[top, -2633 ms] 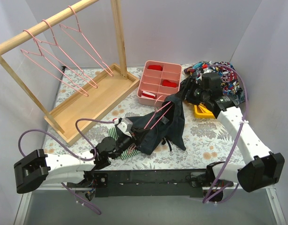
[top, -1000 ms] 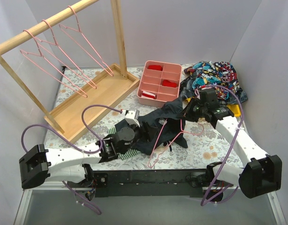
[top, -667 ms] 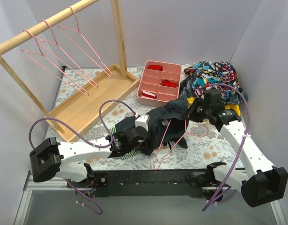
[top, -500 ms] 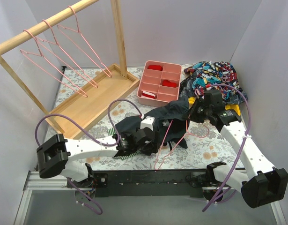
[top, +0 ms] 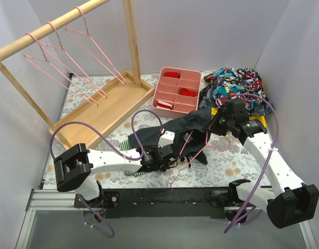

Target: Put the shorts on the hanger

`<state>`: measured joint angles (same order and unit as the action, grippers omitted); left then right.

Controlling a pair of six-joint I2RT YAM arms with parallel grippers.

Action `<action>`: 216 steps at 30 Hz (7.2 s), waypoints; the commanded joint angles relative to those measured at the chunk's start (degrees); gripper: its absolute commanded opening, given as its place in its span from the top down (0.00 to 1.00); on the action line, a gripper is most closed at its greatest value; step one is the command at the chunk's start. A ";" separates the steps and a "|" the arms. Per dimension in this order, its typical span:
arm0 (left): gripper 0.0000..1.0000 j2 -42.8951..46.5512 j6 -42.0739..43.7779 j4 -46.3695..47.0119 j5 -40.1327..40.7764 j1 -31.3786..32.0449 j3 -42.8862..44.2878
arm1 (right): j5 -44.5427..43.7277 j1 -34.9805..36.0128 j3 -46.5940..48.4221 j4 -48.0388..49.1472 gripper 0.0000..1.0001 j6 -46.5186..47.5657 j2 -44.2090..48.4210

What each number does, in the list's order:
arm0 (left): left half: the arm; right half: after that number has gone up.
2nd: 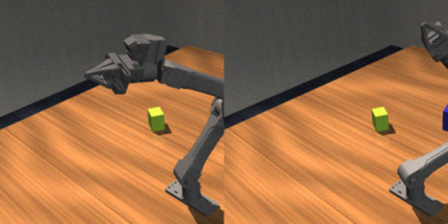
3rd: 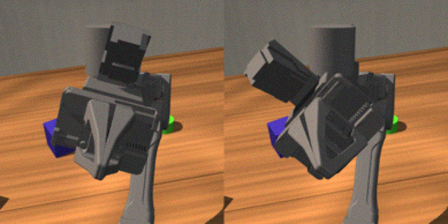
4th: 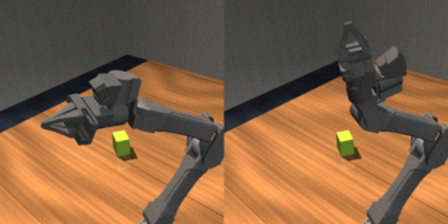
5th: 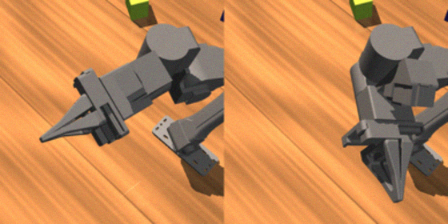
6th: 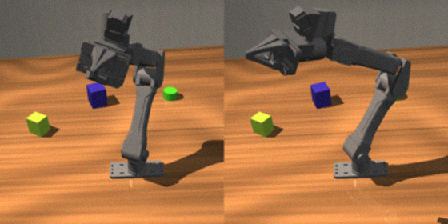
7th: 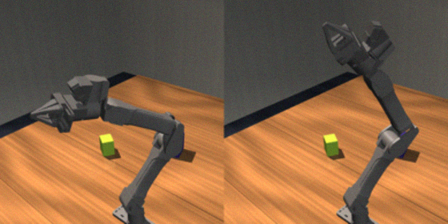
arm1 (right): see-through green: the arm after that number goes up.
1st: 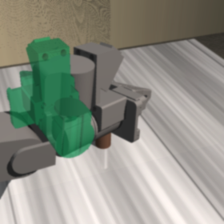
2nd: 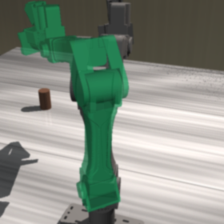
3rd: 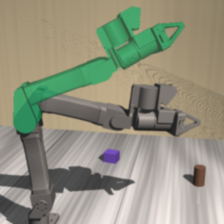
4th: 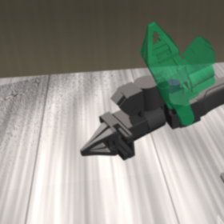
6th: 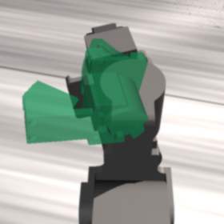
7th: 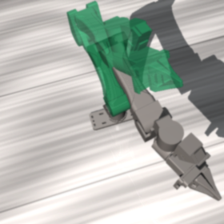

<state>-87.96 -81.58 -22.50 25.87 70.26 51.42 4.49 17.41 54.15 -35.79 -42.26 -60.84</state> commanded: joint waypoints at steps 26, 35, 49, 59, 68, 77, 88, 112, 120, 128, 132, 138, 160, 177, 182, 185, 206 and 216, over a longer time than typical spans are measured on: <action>1.00 27.58 -1.92 -21.27 -9.34 -1.53 8.60 | -11.08 0.17 17.65 -2.35 0.99 -15.48 -8.59; 1.00 21.70 -0.51 -18.20 -10.48 -3.45 22.12 | -11.87 4.73 28.28 -9.11 0.99 -20.22 -14.92; 1.00 12.11 8.46 -5.37 -25.76 -22.45 19.00 | -2.56 5.97 26.98 -10.80 0.99 -19.97 -24.23; 0.79 13.87 12.67 -0.35 -31.05 -22.45 9.15 | 3.94 5.97 22.23 -6.57 0.99 -19.61 -32.76; 0.42 15.97 17.15 -5.44 -33.34 -22.36 8.70 | 5.53 5.97 20.03 -5.25 0.99 -19.53 -35.05; 0.35 18.54 22.08 -15.47 -6.29 -8.31 8.79 | 5.61 5.97 19.50 -5.52 0.99 -19.79 -35.05; 0.27 8.61 33.84 -10.55 16.66 2.07 8.35 | 4.91 5.97 20.29 -7.98 0.99 -18.91 -34.26; 1.00 6.39 50.48 23.65 12.38 0.67 -2.55 | 7.11 6.06 17.48 -6.58 0.88 -15.84 -25.57; 1.00 17.10 40.46 16.36 3.06 0.32 -1.33 | 4.83 6.06 21.60 -2.89 0.01 -7.85 -18.18; 1.00 25.73 32.38 5.21 -4.23 -3.63 3.94 | 1.39 6.06 35.92 -0.17 0.01 4.36 -13.17; 1.00 27.84 29.47 -1.92 -9.60 -7.23 10.70 | 3.41 6.06 36.03 6.43 0.01 12.10 -8.35; 1.00 24.69 28.32 -16.68 -14.18 -10.05 30.91 | 5.00 6.14 35.07 6.61 0.07 21.24 -4.30; 1.00 26.09 11.98 -10.91 1.28 -10.32 36.30 | -10.11 6.23 30.40 0.46 0.09 18.18 0.46; 1.00 15.89 16.01 -6.60 22.02 -10.32 53.34 | -9.59 6.15 34.09 -4.29 0.10 17.91 -2.18; 1.00 14.31 18.99 -3.00 24.93 -10.32 53.79 | -8.98 6.32 33.21 -3.32 0.11 17.04 -2.18; 1.00 12.56 20.23 1.40 27.47 -10.32 52.65 | -8.18 6.41 33.12 -3.14 0.12 16.60 -2.53; 1.00 -9.59 26.92 14.60 37.59 -15.41 64.15 | -6.95 7.29 33.39 -4.90 0.12 16.60 -2.79; 1.00 -13.99 21.73 8.62 36.45 -23.14 68.55 | -6.25 7.64 33.47 -4.81 0.12 17.30 -3.58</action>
<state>-101.91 -57.93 -13.04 62.00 49.93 116.20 -2.59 24.51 85.73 -40.62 -25.52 -63.99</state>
